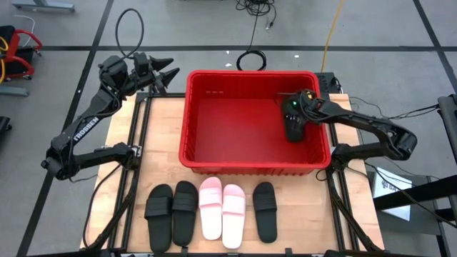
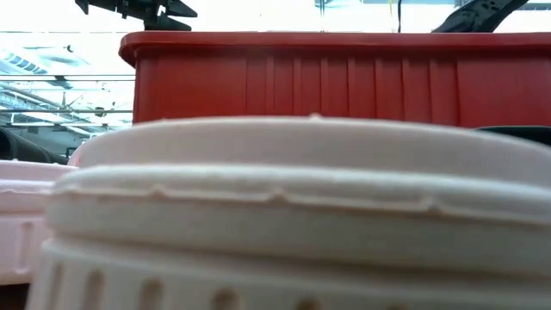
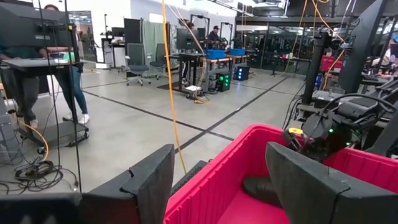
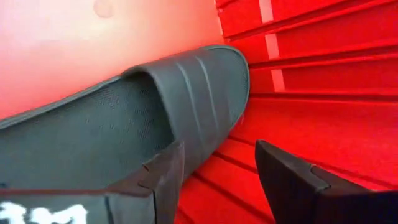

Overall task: Pick and place slides into bin
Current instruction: Put the black slide into the red bin

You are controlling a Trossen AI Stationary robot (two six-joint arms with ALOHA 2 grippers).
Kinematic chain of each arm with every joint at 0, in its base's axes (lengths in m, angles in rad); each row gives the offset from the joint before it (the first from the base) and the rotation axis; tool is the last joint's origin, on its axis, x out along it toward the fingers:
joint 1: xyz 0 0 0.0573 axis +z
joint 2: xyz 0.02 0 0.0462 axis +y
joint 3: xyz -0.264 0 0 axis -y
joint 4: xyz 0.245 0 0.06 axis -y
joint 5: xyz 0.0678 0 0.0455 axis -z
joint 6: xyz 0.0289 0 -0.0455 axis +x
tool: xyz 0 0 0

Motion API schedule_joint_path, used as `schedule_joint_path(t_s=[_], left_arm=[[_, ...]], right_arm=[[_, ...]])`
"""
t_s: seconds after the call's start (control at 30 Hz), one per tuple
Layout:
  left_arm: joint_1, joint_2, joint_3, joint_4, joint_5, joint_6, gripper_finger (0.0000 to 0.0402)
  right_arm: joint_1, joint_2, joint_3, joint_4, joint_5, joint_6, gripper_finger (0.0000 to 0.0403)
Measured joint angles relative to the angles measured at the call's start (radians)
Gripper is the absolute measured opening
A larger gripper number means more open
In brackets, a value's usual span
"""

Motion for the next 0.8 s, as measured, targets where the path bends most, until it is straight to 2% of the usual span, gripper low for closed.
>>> schedule_joint_path(t_s=[0.2, 0.4, 0.57, 0.8], left_arm=[[0.0, 0.0, 0.0, -0.001, 0.0, 0.0, 0.0255], [0.0, 0.0, 0.0, -0.009, 0.0, 0.0, 0.0255], [0.0, 0.0, 0.0, -0.009, 0.0, -0.003, 0.0255], [0.0, 0.0, 0.0, -0.014, -0.003, 0.002, 0.0255]], right_arm=[[0.0, -0.055, 0.0, -0.042, -0.052, 0.045, 0.0186], [0.0, -0.098, 0.0, -0.035, -0.061, 0.057, 0.0186], [0.0, -0.116, 0.0, 0.006, -0.103, 0.059, 0.0181], [0.033, -0.136, 0.0, 0.085, -0.104, 0.061, 0.0182]])
